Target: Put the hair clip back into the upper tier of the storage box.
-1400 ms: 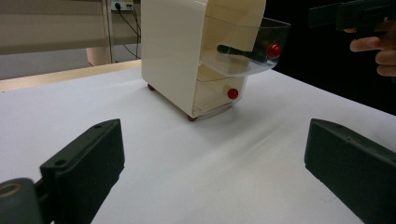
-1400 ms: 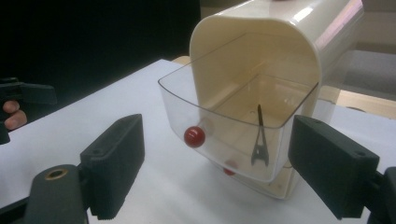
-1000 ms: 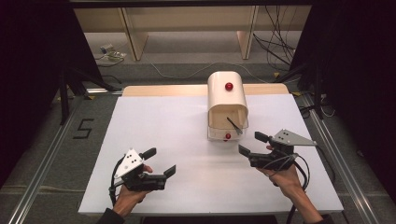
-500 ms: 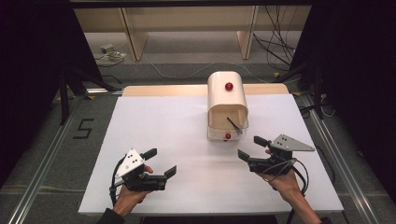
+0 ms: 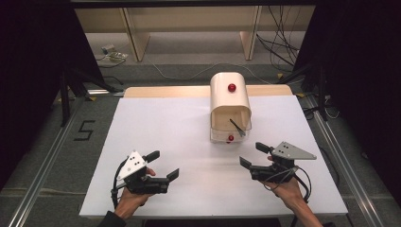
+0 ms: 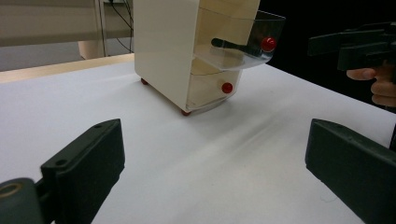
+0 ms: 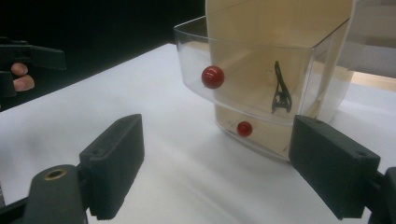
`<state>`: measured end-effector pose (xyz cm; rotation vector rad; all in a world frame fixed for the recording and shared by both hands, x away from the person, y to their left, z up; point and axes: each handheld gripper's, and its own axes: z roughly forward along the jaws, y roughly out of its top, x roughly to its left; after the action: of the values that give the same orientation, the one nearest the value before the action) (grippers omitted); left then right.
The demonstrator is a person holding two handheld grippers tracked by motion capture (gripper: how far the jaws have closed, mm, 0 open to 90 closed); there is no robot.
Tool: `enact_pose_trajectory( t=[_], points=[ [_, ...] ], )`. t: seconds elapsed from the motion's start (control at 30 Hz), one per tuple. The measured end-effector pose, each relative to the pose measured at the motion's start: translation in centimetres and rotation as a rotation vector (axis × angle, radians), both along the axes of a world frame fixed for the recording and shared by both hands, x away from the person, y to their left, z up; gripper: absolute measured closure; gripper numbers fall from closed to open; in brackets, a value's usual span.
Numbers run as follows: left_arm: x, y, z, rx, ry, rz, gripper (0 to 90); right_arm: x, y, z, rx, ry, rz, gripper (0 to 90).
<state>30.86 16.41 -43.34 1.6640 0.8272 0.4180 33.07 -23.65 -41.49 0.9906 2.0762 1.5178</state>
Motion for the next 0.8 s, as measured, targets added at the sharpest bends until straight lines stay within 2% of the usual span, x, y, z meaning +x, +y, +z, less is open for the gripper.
enact_pose_trajectory(
  t=[0.53, 0.8],
  points=[
    [0.0, -0.1, 0.0, 0.003, -0.004, -0.007, 4.3, -0.7, -0.1, -0.8, -0.012, -0.016, -0.006, 19.2],
    [-0.1, -0.1, 0.0, 0.004, -0.003, -0.011, 4.3, -1.0, 0.0, -1.5, -0.021, -0.009, 0.005, 19.2]
  ],
)
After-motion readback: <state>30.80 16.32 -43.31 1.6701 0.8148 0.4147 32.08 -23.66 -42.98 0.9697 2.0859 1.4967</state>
